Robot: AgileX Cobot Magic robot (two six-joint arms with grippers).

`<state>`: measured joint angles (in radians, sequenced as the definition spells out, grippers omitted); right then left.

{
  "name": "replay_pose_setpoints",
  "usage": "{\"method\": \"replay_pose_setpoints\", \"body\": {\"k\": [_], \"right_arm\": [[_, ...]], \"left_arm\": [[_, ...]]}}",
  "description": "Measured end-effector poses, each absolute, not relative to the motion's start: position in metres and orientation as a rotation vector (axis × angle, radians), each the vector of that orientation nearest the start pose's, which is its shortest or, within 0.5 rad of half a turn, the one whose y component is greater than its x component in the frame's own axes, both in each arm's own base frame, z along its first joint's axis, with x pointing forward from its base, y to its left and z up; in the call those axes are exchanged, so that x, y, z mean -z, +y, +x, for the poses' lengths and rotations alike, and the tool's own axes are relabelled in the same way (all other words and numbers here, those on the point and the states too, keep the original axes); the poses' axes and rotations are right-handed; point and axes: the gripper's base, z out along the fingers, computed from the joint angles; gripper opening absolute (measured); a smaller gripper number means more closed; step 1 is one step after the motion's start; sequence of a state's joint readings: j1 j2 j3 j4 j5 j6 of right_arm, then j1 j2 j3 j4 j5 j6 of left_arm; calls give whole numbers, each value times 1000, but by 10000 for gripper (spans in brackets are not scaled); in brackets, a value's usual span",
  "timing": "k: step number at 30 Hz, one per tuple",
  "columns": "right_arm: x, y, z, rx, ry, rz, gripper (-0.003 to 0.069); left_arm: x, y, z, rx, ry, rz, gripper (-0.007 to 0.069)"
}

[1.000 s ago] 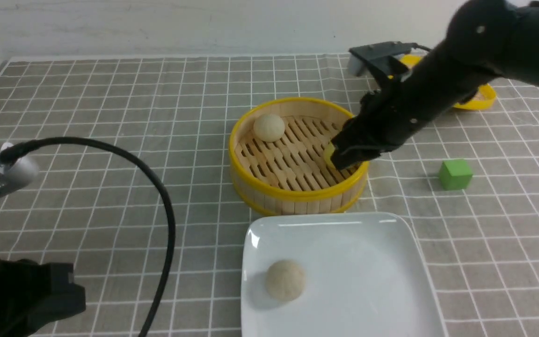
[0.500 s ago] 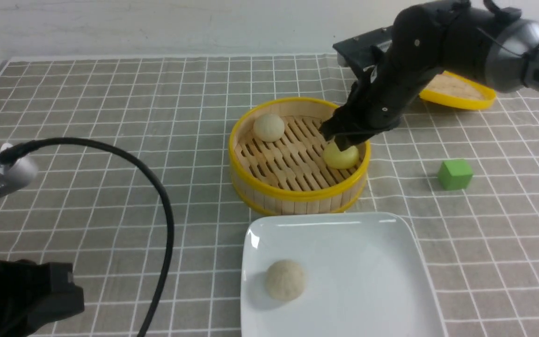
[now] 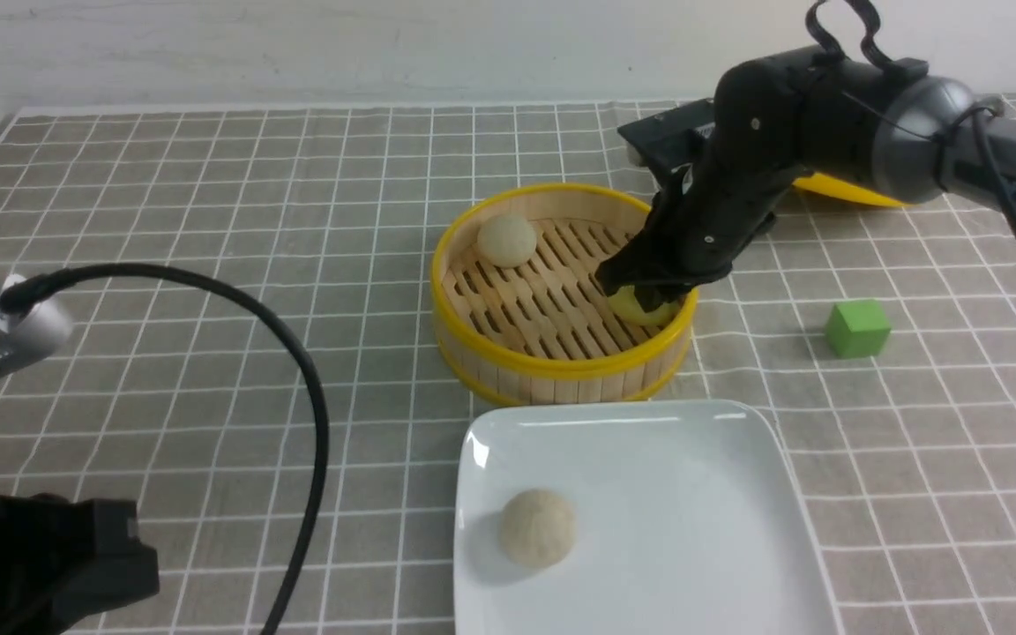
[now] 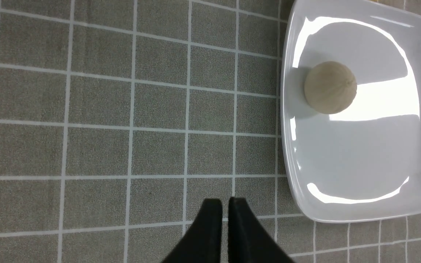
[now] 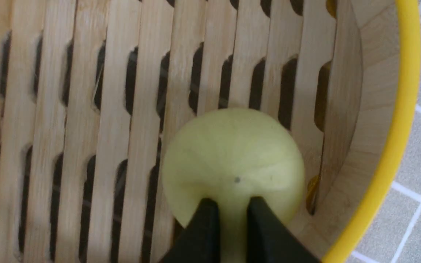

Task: Put the steamed buns into the plate on the grey tablecloth.
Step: 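Reach toward a bun in the bamboo steamer with the right gripper, then move the steamed bun from the bamboo steamer onto the white plate with the right gripper, then reach into the bamboo steamer and grasp a bun with the left gripper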

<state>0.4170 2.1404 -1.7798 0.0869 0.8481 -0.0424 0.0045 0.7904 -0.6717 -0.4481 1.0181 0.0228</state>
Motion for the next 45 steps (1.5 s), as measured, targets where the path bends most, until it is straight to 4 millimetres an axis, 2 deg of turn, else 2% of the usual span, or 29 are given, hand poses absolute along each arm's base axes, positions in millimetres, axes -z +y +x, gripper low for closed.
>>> {"method": "replay_pose_setpoints", "body": {"k": [1,2,4,5,6,7,8,9,10,11,12,14,16,18,20,21,22,23,25,29,31,32,33,36,39,41,43,45], "right_arm": [[-217,196,427,-219,2653,-562,25],[-222,195,425,-220,2653,-563,11],[-240,192,418,-227,2644,-561,8],[-256,190,411,-239,2639,-559,8],[-262,189,409,-240,2633,-559,8],[-282,185,400,-253,2618,-558,8],[-285,185,398,-254,2615,-558,8],[-299,182,390,-260,2606,-559,8],[-331,174,372,-271,2582,-563,8],[-349,169,357,-281,2587,-570,8],[-351,168,355,-283,2589,-571,8],[-377,159,329,-326,2597,-581,8],[-384,156,312,-379,2600,-579,8],[-378,154,297,-430,2639,-582,9],[-357,154,283,-463,2719,-599,11],[-358,154,282,-464,2716,-601,12],[-343,156,277,-477,2769,-610,12],[-318,160,268,-493,2836,-624,13],[-286,168,259,-496,2871,-631,18],[-244,181,251,-478,2855,-636,45],[-227,188,250,-465,2840,-638,84],[-226,188,251,-465,2838,-637,89],[-219,192,252,-463,2840,-621,123],[-207,196,256,-457,2865,-584,242],[-204,197,258,-455,2888,-538,370],[-211,196,262,-462,2893,-532,449],[-230,192,266,-464,2896,-541,496],[-258,183,267,-445,2877,-563,487]], "left_arm": [[-294,-33,126,569,2563,-150,59],[-294,-33,126,569,2563,-150,61],[-294,-33,125,570,2564,-151,66],[-293,-33,125,570,2565,-151,67],[-293,-33,125,570,2565,-151,69],[-293,-33,125,570,2565,-152,70],[-293,-33,125,570,2565,-152,71],[-293,-33,125,569,2565,-152,72],[-293,-33,125,564,2566,-150,74],[-293,-33,125,562,2566,-149,75],[-293,-33,125,560,2567,-149,75],[-293,-32,125,551,2569,-146,78],[-293,-31,125,539,2571,-143,81],[-293,-31,125,533,2572,-141,85],[-292,-30,125,522,2574,-138,87],[-292,-30,125,522,2574,-138,87],[-292,-30,125,521,2574,-137,88],[-292,-30,125,515,2575,-135,90],[-292,-30,125,510,2576,-134,94],[-292,-30,125,508,2576,-138,110],[-292,-29,126,514,2569,-162,127],[-292,-29,126,514,2568,-162,129],[-293,-29,127,522,2562,-187,148],[-296,-30,128,540,2568,-235,204],[-303,-30,134,538,2615,-232,267],[-311,-29,143,527,2638,-222,302],[-321,-29,157,520,2641,-215,337],[-329,-29,173,515,2642,-197,351]]}}
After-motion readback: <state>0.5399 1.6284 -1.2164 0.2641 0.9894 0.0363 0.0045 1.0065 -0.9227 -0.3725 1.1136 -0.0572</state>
